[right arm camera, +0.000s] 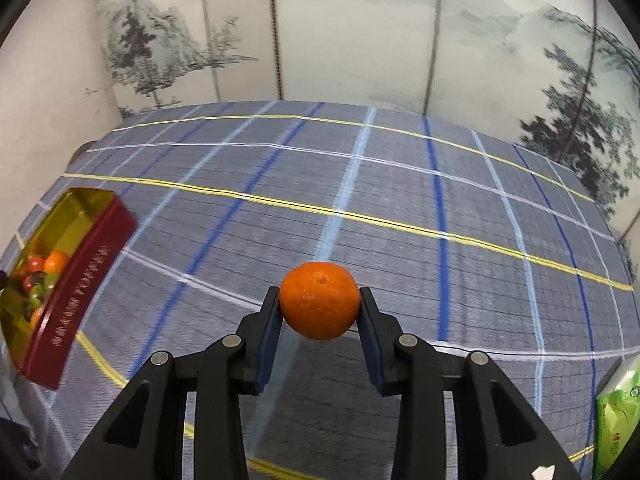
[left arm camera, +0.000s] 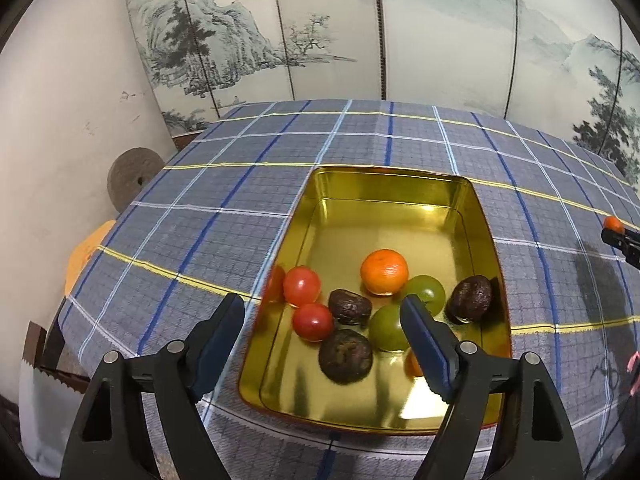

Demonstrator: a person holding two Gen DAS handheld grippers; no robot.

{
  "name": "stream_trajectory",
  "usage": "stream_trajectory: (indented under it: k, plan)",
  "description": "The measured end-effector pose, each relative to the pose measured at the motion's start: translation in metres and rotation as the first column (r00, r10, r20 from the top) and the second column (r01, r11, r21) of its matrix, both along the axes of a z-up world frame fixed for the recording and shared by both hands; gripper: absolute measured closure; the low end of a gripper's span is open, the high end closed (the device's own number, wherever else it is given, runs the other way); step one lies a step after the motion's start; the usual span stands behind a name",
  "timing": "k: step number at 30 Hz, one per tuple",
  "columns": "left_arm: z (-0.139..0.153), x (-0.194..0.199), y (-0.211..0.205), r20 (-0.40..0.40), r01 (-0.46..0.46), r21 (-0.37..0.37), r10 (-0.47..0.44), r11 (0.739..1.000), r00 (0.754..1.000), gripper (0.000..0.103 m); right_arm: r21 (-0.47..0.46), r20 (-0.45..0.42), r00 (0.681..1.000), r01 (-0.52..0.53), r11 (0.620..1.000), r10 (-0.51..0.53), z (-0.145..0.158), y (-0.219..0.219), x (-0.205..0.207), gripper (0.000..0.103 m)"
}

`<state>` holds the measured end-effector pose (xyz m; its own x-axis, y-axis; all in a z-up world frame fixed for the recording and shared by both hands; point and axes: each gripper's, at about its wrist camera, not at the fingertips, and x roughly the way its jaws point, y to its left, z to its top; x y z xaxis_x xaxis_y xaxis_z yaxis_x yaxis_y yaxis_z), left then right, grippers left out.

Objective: Organize fruits
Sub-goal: 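Carry the mandarin into the gold tray and open right gripper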

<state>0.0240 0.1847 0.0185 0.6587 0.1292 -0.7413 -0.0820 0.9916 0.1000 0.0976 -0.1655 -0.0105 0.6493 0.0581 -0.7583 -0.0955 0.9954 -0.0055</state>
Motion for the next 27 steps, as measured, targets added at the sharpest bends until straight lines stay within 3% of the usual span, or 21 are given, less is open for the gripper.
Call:
stream_trajectory:
  k: [10,27]
  plan:
    - [-0.002,-0.005,0.026,-0.012,-0.087,0.0,0.087,0.996,0.996,0.021,0.039,0.026,0.985,-0.17,0.985,0.169,0.02,0.072,-0.01,0.069]
    - [-0.011,-0.018,0.049,-0.059,-0.14,0.001,0.14,0.99,0.988,0.017,0.05,0.025,0.903,-0.429,0.902,0.428,0.022,0.203,-0.027,0.068]
